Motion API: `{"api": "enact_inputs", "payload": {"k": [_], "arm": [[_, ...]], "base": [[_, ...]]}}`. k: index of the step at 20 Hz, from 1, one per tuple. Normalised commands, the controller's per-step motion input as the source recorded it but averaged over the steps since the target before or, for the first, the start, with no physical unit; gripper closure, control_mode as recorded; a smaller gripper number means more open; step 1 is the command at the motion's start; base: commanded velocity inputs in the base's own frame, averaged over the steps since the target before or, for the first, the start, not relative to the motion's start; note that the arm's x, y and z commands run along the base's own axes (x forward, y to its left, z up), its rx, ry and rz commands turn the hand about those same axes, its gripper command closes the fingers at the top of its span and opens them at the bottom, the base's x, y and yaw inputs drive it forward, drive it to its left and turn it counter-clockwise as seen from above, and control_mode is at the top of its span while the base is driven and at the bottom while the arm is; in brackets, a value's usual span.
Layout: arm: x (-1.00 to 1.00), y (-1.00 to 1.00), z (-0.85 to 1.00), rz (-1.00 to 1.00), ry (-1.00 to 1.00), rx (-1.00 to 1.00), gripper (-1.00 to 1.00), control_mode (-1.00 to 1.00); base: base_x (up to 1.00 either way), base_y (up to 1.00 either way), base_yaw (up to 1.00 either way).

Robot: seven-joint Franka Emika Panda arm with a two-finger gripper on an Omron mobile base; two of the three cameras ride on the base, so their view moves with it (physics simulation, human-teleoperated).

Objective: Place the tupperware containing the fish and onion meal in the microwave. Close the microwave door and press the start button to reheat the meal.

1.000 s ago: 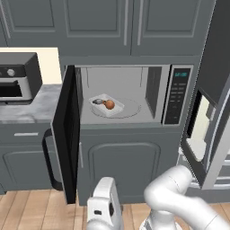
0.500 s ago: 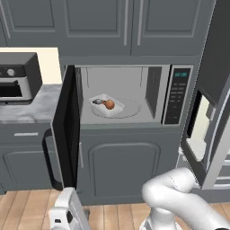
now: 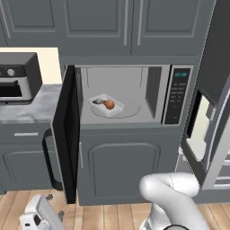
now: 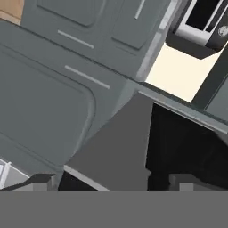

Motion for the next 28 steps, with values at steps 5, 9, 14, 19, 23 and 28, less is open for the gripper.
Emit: {"api": "enact_inputs", "payload": {"k": [5,9,14,19,23,28], "arm": [[0.99,1.0,-0.81,0.0,0.16,-0.12,-1.0,-1.0],[1.0,1.0,-0.66,0.0,0.16,-0.11,-1.0,-1.0],[0.25,-0.02,-0.08,-0.17,0.04,-0.02,-1.0,-1.0],[0.03,-1.0,0.16,-0.23,0.0,0.12,-1.0,-1.0],[0.04,-1.0,0.34,-0.18,0.0,0.13,-1.0,-1.0],[-0.02,-1.0,0.48,-0.1,-0.04,0.14,-1.0,-1.0]], "base": [[0.0,0.0,0.0],[0.0,0.0,0.0],[0.0,0.0,0.0],[0.0,0.0,0.0],[0.0,0.0,0.0],[0.0,0.0,0.0]]}}
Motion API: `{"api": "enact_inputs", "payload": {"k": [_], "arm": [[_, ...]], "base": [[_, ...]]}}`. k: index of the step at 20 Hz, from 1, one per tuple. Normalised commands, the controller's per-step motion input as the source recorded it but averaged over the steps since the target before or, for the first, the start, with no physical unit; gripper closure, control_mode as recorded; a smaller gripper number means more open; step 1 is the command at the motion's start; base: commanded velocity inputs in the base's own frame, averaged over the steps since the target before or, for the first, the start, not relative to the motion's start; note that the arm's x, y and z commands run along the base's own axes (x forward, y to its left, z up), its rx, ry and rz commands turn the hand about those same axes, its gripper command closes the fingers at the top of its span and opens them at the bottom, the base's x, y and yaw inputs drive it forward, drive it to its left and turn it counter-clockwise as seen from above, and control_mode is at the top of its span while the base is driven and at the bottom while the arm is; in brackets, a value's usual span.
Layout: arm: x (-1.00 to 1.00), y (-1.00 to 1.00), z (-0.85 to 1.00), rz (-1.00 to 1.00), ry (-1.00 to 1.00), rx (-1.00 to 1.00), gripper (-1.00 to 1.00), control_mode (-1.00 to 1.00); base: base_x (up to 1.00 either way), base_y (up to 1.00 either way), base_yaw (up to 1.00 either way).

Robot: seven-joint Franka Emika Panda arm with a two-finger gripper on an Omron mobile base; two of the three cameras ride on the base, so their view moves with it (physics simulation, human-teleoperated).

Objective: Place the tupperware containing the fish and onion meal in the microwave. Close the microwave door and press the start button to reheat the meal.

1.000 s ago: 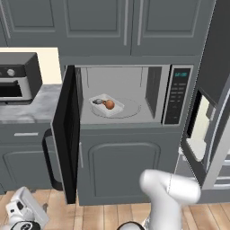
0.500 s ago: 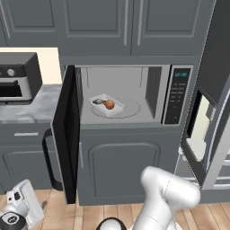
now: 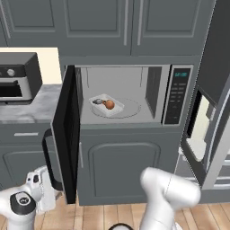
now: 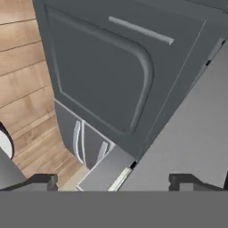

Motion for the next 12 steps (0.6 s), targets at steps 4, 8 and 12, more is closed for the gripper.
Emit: {"api": "enact_inputs", "payload": {"k": [4,8,12], "arm": [[-0.27,-1.0,0.55,-0.05,-0.15,0.16,-1.0,-1.0],[-0.31,-1.0,0.46,-0.02,-0.14,0.2,-1.0,-1.0],[-0.28,-1.0,0.41,0.0,-0.18,0.21,-1.0,-1.0]], "base": [[0.0,0.0,0.0],[0.0,0.0,0.0],[0.0,0.0,0.0]]}}
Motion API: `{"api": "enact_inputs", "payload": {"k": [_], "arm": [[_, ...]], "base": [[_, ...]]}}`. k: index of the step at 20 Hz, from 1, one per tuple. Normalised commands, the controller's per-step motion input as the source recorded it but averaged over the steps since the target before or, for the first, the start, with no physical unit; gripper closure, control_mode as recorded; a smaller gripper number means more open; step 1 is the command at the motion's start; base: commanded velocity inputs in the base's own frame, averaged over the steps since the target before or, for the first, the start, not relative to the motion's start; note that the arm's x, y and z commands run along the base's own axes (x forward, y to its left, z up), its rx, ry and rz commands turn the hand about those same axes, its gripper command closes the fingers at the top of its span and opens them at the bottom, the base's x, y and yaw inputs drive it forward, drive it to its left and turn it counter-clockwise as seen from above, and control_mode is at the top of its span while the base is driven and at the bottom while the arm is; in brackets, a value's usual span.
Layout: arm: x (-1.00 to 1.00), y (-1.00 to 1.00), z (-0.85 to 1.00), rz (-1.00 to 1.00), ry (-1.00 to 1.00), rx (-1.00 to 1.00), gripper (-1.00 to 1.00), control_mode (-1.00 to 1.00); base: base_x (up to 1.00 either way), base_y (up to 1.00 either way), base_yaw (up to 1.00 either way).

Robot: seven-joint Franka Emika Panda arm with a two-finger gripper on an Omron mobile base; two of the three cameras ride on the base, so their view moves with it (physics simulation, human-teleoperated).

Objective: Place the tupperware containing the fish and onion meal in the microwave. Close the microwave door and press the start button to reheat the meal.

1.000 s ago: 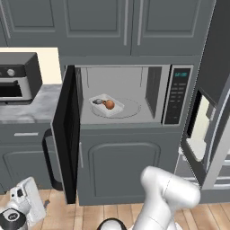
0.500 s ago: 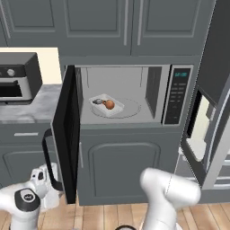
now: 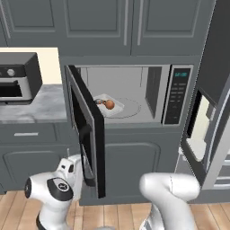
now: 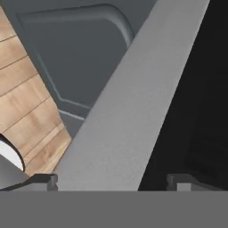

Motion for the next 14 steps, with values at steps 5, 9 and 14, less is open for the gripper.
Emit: {"api": "enact_inputs", "payload": {"k": [5,9,14], "arm": [[-0.12,-1.0,0.38,0.02,-0.22,0.24,-1.0,-1.0],[0.05,-1.0,0.47,0.01,-0.08,0.27,-1.0,-1.0],[0.42,-1.0,0.46,0.06,0.0,0.3,-1.0,-1.0]], "base": [[0.0,0.0,0.0],[0.0,0.0,0.0],[0.0,0.0,0.0]]}}
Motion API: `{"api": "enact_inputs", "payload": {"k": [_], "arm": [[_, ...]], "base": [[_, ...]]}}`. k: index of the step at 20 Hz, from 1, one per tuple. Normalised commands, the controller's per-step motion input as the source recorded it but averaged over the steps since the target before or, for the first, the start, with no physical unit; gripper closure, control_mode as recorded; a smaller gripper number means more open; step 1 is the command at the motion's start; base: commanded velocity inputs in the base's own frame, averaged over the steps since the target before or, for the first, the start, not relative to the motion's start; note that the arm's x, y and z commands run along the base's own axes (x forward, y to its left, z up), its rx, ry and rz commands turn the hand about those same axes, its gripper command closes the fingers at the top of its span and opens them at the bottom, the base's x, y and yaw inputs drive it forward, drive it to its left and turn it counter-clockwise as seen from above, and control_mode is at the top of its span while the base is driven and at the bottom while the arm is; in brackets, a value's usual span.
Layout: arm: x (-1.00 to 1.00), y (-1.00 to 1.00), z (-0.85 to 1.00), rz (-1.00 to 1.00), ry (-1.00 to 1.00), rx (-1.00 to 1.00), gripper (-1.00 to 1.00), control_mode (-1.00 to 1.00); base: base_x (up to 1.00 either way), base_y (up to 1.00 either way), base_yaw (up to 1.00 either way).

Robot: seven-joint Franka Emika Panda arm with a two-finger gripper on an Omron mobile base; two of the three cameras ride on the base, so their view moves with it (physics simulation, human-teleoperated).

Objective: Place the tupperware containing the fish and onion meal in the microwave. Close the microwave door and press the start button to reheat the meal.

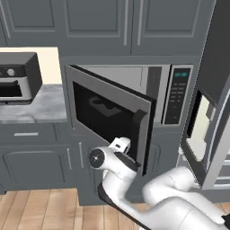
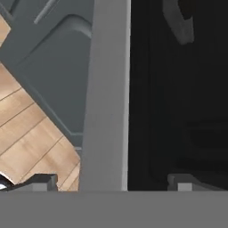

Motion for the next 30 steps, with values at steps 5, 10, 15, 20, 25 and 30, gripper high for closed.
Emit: {"api": "enact_inputs", "payload": {"k": [5,10,15,20,25,30], "arm": [[0.96,-0.87,0.54,0.12,0.03,0.25,-1.0,-1.0],[1.0,-0.38,0.5,0.13,0.02,0.12,-1.0,-1.0],[1.0,-0.08,0.28,0.07,0.01,0.0,-1.0,-1.0],[1.0,-0.1,0.26,0.05,0.0,0.0,-1.0,-1.0],[0.76,-0.2,0.09,0.05,0.0,0.0,-1.0,-1.0],[0.5,-0.23,0.01,0.07,0.0,0.03,-1.0,-1.0]], "base": [[0.0,0.0,0.0],[0.0,0.0,0.0],[0.0,0.0,0.0],[0.0,0.0,0.0],[0.0,0.0,0.0],[0.0,0.0,0.0]]}}
